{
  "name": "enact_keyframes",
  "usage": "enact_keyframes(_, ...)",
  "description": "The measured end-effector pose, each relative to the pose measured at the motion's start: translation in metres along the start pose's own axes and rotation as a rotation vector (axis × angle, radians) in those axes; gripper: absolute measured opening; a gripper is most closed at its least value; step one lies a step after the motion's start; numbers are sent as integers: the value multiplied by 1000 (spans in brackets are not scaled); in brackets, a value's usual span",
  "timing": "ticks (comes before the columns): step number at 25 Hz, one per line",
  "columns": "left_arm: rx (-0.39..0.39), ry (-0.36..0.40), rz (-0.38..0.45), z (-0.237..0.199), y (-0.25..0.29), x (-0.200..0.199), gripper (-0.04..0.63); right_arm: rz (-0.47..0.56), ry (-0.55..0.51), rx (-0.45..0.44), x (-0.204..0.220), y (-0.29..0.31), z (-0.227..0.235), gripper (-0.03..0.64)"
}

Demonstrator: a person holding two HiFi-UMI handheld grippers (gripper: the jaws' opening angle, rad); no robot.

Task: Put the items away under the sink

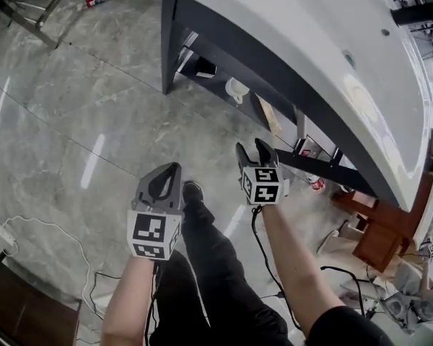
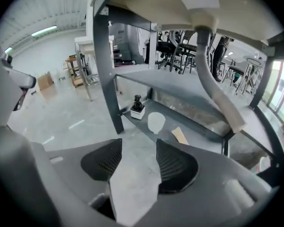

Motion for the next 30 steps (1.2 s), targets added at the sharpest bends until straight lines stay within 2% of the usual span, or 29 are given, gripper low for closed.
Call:
enact_keyframes(4,19,58,-1,25,-43,-40,9,105,67,-40,-38,-65,-30,183)
enact_keyframes(7,38,98,7,34,-75,-76,9,188,135,-21,-73,-108,-52,133)
enact_keyframes(10,50,109,20,54,-106,-106,9,248,192,-2,-103,-155,-62,117)
enact_keyframes(17,87,151,60,108,-189,-144,9,394,226,15,-152,-283,-79,64)
enact_keyframes(21,118,184,90,143,-219,-156,9,444,228,17,-159,-353,-79,32)
enact_keyframes(25,124,163,121,171,-238,-169,9,451,252,37,-148,-411,-76,4)
enact_keyframes(30,124,185,130,202,-261,-175,9,463,286,29,-132,-461,-61,2)
Point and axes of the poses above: the fingertips, and each gripper's own axes: y forward along the fingers, z to its right, x out of its underside, the point moved 8 cm from there along -y, backward along the fingers, and after that the axes turned 2 degrees about z, right-handed, at the moved point
